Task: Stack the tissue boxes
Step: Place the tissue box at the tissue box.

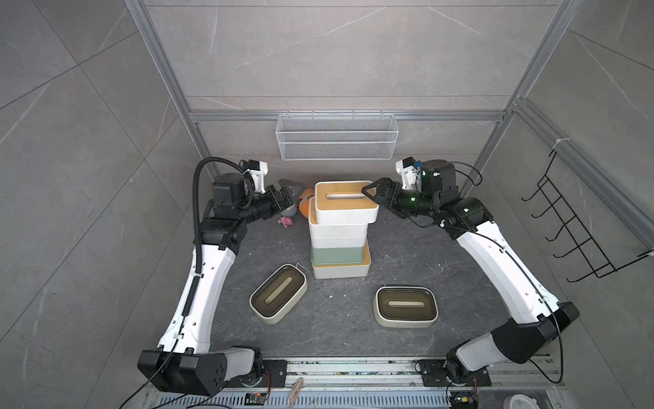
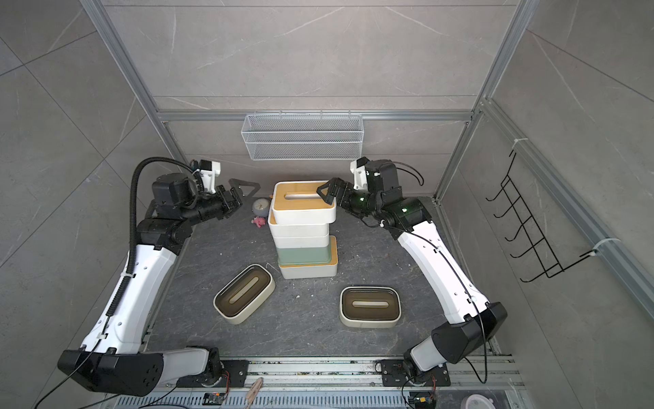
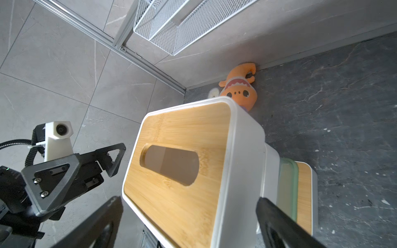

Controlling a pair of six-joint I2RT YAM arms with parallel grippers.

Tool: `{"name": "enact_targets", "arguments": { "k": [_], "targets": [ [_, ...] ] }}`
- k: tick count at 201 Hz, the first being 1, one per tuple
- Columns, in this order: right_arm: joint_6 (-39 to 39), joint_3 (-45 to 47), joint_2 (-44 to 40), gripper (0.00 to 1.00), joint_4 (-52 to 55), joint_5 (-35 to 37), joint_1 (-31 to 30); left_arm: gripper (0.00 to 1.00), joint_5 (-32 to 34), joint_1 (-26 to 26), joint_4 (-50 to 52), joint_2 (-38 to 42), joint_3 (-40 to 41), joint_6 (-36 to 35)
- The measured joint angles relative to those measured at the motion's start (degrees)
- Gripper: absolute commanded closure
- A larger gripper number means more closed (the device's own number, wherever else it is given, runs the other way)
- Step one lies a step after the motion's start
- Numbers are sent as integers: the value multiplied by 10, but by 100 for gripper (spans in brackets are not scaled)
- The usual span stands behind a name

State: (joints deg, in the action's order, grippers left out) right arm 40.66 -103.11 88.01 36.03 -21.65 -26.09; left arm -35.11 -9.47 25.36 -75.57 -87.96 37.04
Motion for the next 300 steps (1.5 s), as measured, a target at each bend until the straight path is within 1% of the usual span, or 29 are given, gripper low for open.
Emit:
{"name": "enact_targets", "arguments": {
  "k": [29, 97, 243, 300],
  "targets": [
    [1, -3, 8, 0, -10, -26, 1, 0, 0, -30, 12, -24, -17, -18],
    [24, -2, 9, 0, -37, -71, 1, 0, 0, -43, 34, -46, -29, -33],
    [33, -1, 24, 0, -46, -78, 1, 0, -21, -45, 42, -46, -38, -43],
    [33, -1, 24, 0, -46, -78, 1, 0, -35, -56, 45, -47, -38, -49]
  ]
}}
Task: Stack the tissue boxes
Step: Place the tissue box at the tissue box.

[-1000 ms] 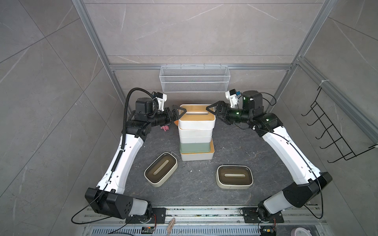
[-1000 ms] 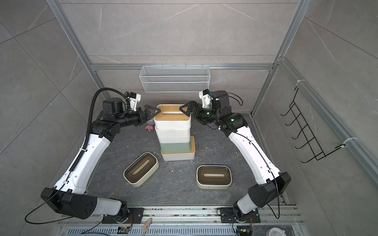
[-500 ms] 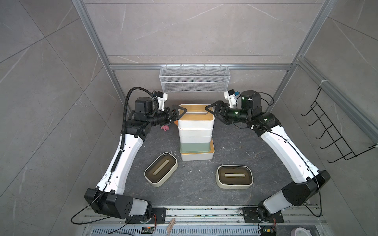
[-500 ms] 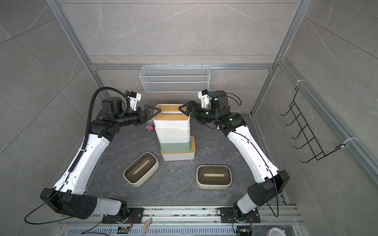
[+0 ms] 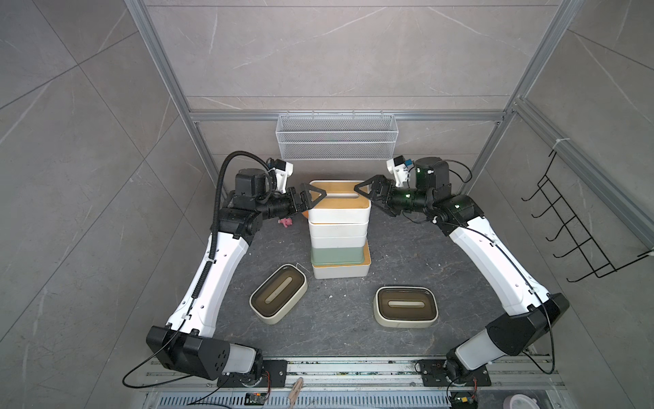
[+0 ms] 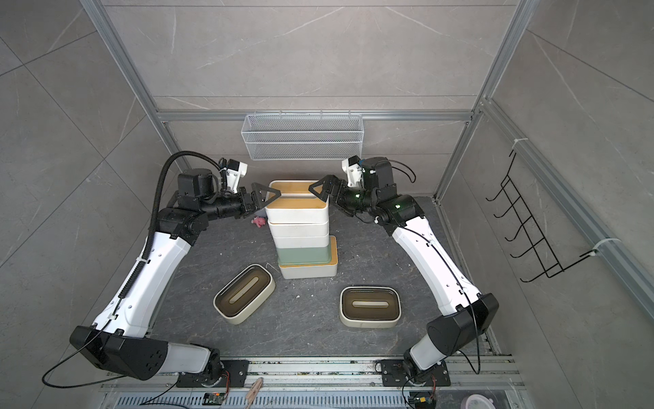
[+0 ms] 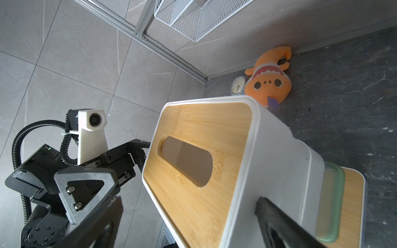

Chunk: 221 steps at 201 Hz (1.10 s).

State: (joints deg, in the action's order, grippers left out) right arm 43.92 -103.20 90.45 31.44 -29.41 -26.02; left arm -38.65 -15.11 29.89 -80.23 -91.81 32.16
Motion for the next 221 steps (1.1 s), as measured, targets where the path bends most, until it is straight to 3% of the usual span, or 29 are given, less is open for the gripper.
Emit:
{"name": "enact_targets", "arguments": {
  "k": [221],
  "targets": [
    [0, -3, 3, 0, 0, 0, -3, 0, 4, -4, 5, 6, 6, -5]
  ]
}}
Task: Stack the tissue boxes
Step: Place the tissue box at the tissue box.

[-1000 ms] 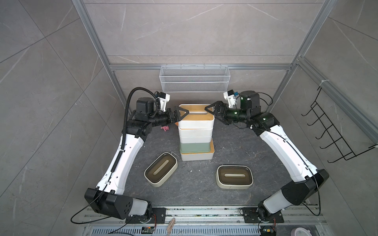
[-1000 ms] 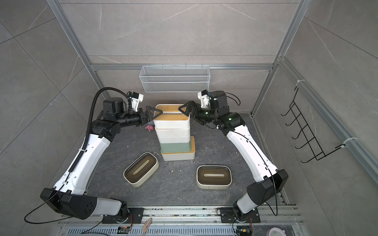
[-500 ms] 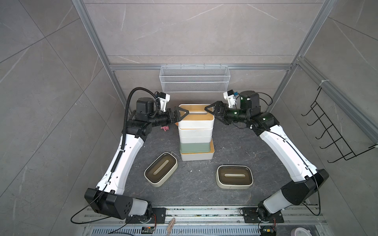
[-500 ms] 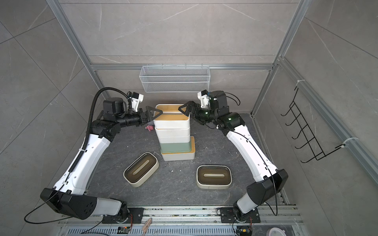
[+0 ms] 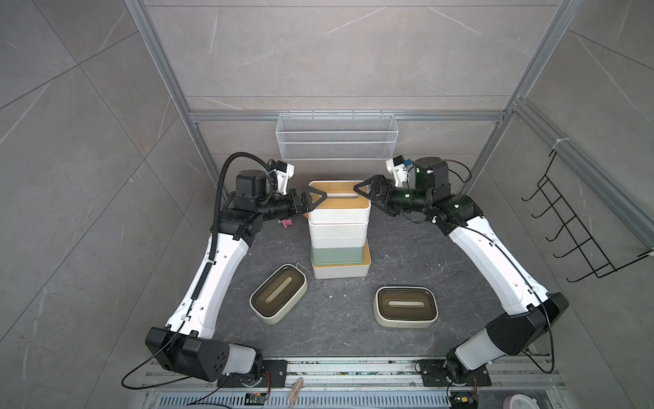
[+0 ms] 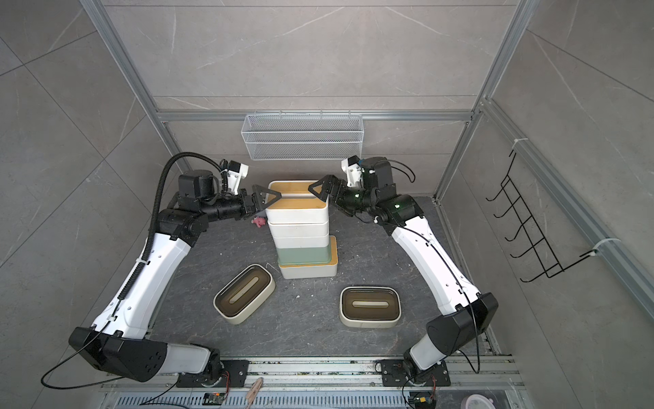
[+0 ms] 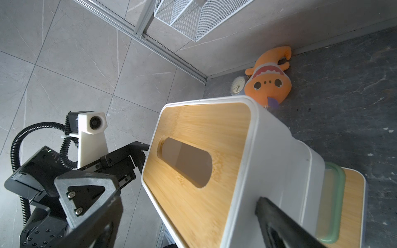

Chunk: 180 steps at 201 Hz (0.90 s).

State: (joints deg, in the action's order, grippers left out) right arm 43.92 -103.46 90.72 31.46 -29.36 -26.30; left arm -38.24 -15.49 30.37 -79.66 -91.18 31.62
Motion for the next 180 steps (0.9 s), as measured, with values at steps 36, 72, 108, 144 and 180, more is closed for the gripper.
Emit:
{"name": "enact_targets", "arguments": {
  "k": [36, 72, 108, 144, 180],
  "targets": [
    [-1, -5, 2, 0, 5, 11, -3, 0, 9, -3, 7, 0, 0, -4],
    [-2, -12, 3, 0, 13, 21, -7, 0, 43, -7, 38, 2, -5, -12],
    [-7, -30, 3, 0, 25, 30, -8, 0, 90, -7, 73, 16, -18, -32],
    [-16, -36, -6, 0, 31, 50, -7, 0, 154, -5, 122, 65, -13, -60],
    [-22, 19, -66, 0, 30, 73, 2, 0, 218, 4, 183, 167, 68, -78]
  ]
}}
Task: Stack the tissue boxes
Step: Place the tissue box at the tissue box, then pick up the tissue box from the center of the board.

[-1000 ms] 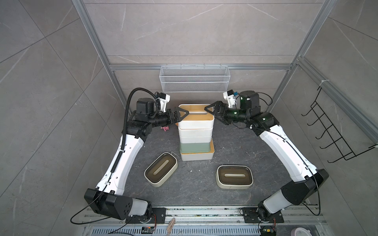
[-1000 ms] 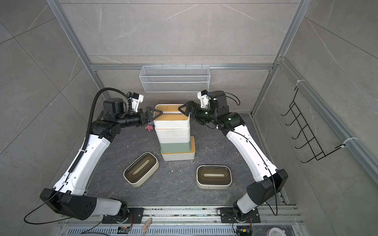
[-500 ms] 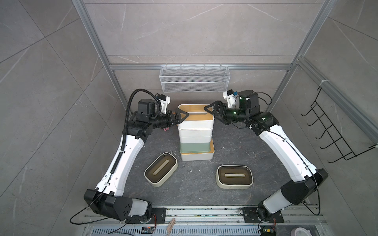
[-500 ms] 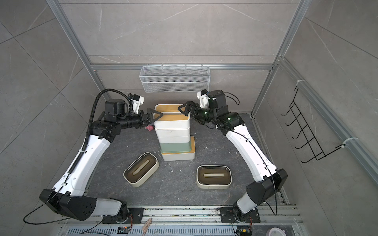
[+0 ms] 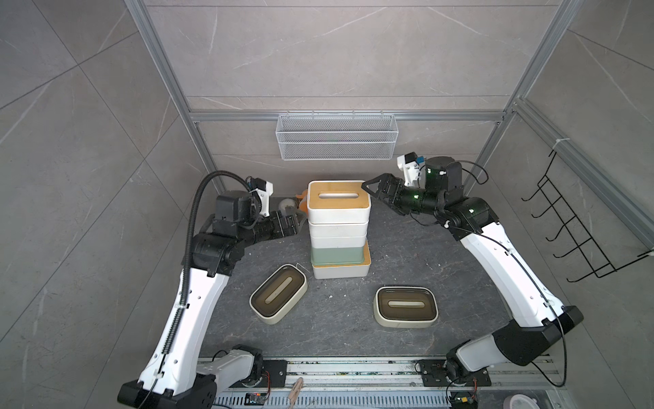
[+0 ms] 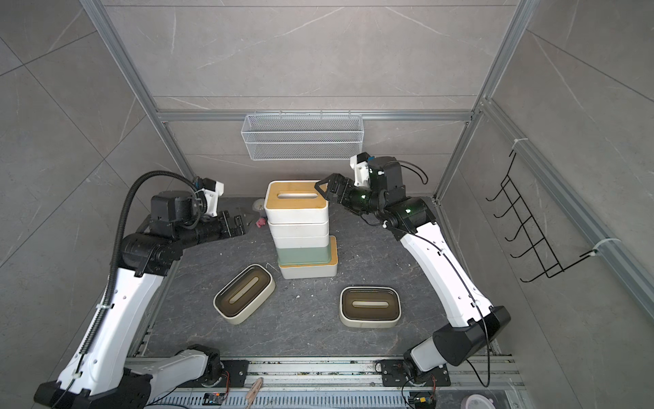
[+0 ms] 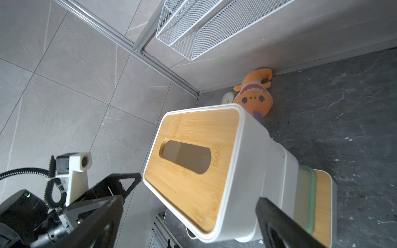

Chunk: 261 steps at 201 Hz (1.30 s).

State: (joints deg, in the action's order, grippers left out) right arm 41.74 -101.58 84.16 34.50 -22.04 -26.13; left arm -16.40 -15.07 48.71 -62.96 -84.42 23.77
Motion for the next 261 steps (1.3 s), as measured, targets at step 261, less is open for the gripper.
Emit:
{"name": "enact_targets", "arguments": {
  "k": [261],
  "targets": [
    [-14, 380, -350, 0, -46, -48, 7, 1, 47, 6, -157, 19, 460, 127]
  ]
}}
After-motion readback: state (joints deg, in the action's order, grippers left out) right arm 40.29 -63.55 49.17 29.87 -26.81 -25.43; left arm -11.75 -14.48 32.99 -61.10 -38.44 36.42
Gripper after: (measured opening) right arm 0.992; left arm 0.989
